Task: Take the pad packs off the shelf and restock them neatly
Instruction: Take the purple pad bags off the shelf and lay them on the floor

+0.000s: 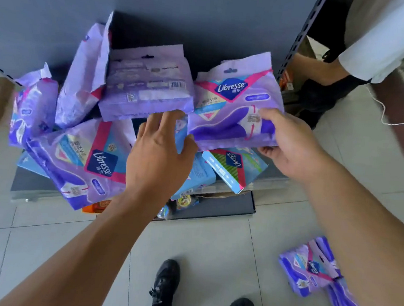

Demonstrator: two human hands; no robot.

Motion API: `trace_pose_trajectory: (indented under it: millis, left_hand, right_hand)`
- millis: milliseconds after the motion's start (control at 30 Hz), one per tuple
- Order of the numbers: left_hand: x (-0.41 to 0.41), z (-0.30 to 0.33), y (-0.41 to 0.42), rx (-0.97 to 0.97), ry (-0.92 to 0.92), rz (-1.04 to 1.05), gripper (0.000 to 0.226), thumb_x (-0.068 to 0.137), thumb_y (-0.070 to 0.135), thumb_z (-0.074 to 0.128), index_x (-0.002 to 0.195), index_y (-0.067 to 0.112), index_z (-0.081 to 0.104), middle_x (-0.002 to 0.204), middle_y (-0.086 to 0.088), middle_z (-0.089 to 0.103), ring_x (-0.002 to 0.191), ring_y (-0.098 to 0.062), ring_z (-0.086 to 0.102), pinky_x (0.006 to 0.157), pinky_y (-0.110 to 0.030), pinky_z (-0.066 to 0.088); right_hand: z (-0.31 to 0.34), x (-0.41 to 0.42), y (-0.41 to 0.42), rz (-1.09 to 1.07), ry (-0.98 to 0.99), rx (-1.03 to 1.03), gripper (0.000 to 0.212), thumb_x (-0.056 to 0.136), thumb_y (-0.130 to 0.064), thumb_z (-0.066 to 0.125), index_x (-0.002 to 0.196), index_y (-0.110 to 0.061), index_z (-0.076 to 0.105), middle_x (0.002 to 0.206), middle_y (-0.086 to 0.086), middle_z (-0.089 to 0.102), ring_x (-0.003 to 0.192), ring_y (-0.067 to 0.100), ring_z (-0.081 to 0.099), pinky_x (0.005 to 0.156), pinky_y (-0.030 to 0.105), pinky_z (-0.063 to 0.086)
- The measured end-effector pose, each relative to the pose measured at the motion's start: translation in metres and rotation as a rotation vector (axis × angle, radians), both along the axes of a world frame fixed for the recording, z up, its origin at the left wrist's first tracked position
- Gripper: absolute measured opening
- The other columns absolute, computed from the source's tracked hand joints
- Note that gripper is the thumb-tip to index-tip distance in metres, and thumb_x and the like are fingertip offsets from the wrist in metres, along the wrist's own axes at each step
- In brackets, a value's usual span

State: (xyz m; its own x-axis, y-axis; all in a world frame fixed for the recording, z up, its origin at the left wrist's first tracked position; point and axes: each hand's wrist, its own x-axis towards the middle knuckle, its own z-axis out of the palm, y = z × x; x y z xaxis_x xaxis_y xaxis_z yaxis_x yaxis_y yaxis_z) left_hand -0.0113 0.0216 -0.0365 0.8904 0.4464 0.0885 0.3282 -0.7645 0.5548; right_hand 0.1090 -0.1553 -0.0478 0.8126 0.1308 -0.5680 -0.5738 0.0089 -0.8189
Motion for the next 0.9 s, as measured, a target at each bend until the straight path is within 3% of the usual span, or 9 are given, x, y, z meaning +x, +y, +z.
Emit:
trace_pose_trajectory:
  millis: [133, 233, 333, 433, 500, 533, 700, 800, 900]
  left_hand:
    - [0.017, 0.0, -0.026, -0.285, -0.02, -0.004, 0.038, 0.091, 0.04, 0.057, 0.124, 0.022, 0.053, 0.117, 0.004, 0.054, 0.11, -0.019, 0.055, 0.084, -0.028, 0.042]
    - [0.027, 0.002, -0.057, -0.594, 0.14, -0.06, 0.057, 0.084, 0.057, 0.061, 0.131, 0.029, 0.044, 0.122, 0.01, 0.056, 0.107, -0.011, 0.059, 0.087, -0.029, 0.047]
    - [0.037, -0.003, -0.09, -0.917, 0.214, -0.123, 0.045, 0.081, 0.039, 0.075, 0.117, 0.026, 0.052, 0.106, 0.011, 0.068, 0.096, -0.009, 0.067, 0.079, -0.025, 0.054]
    - [0.041, -0.019, -0.131, -0.968, 0.241, -0.237, 0.046, 0.074, 0.024, 0.083, 0.111, 0.022, 0.056, 0.103, 0.006, 0.071, 0.093, -0.012, 0.07, 0.083, -0.033, 0.057]
    - [0.04, -0.029, -0.167, -0.979, 0.267, -0.338, 0.047, 0.074, 0.02, 0.083, 0.112, 0.02, 0.055, 0.104, 0.006, 0.071, 0.093, -0.011, 0.069, 0.081, -0.03, 0.057]
    - [0.038, -0.034, -0.187, -0.977, 0.283, -0.387, 0.048, 0.076, 0.02, 0.082, 0.114, 0.02, 0.054, 0.105, 0.007, 0.069, 0.092, -0.007, 0.068, 0.079, -0.026, 0.056]
    - [0.009, -0.089, -0.297, -0.929, 0.515, -0.608, 0.064, 0.079, 0.017, 0.08, 0.13, 0.025, 0.043, 0.111, 0.017, 0.063, 0.09, 0.01, 0.062, 0.078, -0.013, 0.051]
    - [-0.025, -0.142, -0.356, -0.959, 0.739, -0.648, 0.062, 0.08, 0.011, 0.078, 0.125, 0.032, 0.041, 0.115, 0.007, 0.067, 0.093, -0.003, 0.067, 0.071, -0.017, 0.054]
    - [-0.06, -0.201, -0.411, -0.902, 0.861, -0.67, 0.063, 0.081, 0.007, 0.076, 0.125, 0.032, 0.039, 0.108, 0.01, 0.067, 0.08, 0.007, 0.066, 0.062, -0.012, 0.051]
  right_hand:
    - [0.0, -0.009, -0.055, -0.071, -0.027, 0.129, 0.017, 0.094, -0.016, 0.055, 0.108, -0.014, 0.065, 0.083, -0.002, 0.075, 0.068, 0.01, 0.07, 0.055, 0.021, 0.051]
    - [-0.007, -0.025, -0.094, -0.058, -0.059, 0.245, 0.023, 0.093, -0.008, 0.051, 0.113, -0.013, 0.061, 0.088, 0.0, 0.075, 0.073, 0.013, 0.071, 0.057, 0.022, 0.054]
    - [-0.018, -0.047, -0.126, 0.024, -0.038, 0.253, 0.049, 0.082, -0.015, 0.067, 0.129, -0.011, 0.054, 0.118, 0.01, 0.069, 0.104, 0.025, 0.068, 0.08, 0.036, 0.057]
    - [-0.018, -0.075, -0.164, -0.084, 0.047, 0.152, 0.057, 0.084, -0.038, 0.065, 0.134, -0.019, 0.047, 0.129, 0.005, 0.063, 0.109, 0.021, 0.066, 0.09, 0.027, 0.054]
    - [-0.018, -0.096, -0.188, -0.176, -0.004, -0.1, 0.042, 0.092, -0.038, 0.057, 0.13, -0.025, 0.042, 0.121, -0.006, 0.061, 0.091, 0.0, 0.06, 0.07, 0.001, 0.045]
    - [-0.022, -0.109, -0.203, -0.224, -0.043, -0.209, 0.041, 0.094, -0.035, 0.058, 0.13, -0.025, 0.041, 0.113, -0.01, 0.058, 0.083, -0.007, 0.055, 0.06, -0.001, 0.041]
    - [-0.087, -0.184, -0.291, -0.597, -0.029, -0.234, 0.043, 0.082, -0.02, 0.077, 0.116, -0.011, 0.052, 0.094, 0.001, 0.067, 0.066, 0.008, 0.061, 0.065, 0.025, 0.049]
    - [-0.139, -0.24, -0.341, -0.73, 0.102, -0.144, 0.038, 0.086, -0.014, 0.073, 0.118, -0.015, 0.053, 0.107, 0.006, 0.069, 0.082, 0.02, 0.067, 0.073, 0.033, 0.056]
    - [-0.198, -0.295, -0.383, -0.824, 0.249, -0.086, 0.036, 0.089, -0.009, 0.067, 0.122, -0.016, 0.054, 0.113, 0.005, 0.071, 0.098, 0.025, 0.071, 0.083, 0.04, 0.057]
